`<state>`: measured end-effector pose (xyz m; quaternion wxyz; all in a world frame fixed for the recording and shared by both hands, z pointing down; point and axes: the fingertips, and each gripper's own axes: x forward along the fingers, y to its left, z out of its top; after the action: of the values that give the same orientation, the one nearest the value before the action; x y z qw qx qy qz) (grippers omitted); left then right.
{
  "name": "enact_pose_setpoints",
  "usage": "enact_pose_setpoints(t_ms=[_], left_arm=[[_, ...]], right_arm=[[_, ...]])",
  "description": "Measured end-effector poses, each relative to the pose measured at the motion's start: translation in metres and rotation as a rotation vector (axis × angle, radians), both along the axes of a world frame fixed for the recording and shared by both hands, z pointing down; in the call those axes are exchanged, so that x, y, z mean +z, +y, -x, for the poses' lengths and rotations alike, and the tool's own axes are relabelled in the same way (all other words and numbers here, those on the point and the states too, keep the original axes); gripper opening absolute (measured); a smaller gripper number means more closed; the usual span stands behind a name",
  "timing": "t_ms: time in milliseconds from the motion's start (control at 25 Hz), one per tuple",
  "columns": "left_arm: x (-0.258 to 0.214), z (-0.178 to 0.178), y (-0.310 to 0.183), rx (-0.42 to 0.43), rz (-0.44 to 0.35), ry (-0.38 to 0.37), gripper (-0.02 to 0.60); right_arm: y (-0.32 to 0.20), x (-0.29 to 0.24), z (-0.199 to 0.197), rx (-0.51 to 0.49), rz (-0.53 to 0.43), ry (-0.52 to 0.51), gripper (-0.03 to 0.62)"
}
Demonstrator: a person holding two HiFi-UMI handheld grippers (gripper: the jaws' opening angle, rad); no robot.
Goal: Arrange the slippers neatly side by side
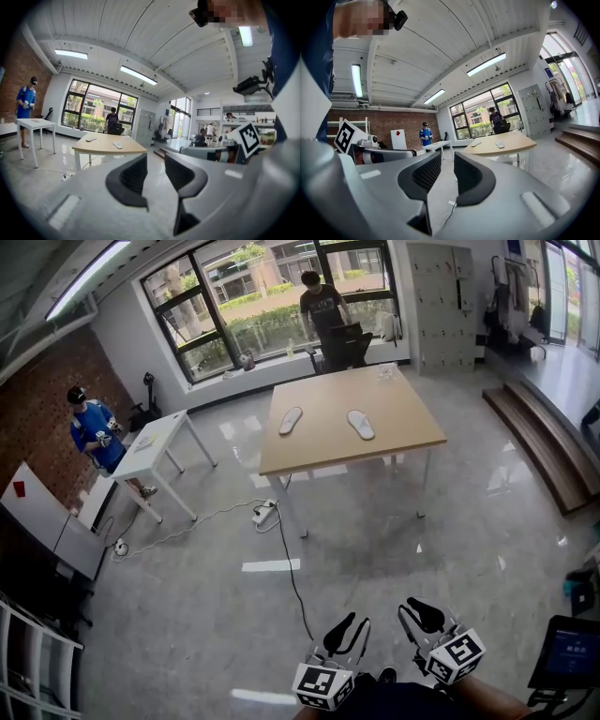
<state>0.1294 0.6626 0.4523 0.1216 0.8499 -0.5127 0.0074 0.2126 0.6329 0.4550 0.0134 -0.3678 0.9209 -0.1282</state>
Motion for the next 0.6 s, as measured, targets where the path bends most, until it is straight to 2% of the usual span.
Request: enact_pose_setpoints(t_ms=[240,600], left_arm=[[0.006,-0.002,-0.023,-0.006,0.026,0.006,0.117],[0.013,0.006,-0.072,0.015,0.036,0.005,0.118]], right_arm=[[-0.022,0.005,-0.001,-0.004,0.020,0.009,0.097],[-0.071,0.012,0.002,0.045,0.029,0.009,0.109]])
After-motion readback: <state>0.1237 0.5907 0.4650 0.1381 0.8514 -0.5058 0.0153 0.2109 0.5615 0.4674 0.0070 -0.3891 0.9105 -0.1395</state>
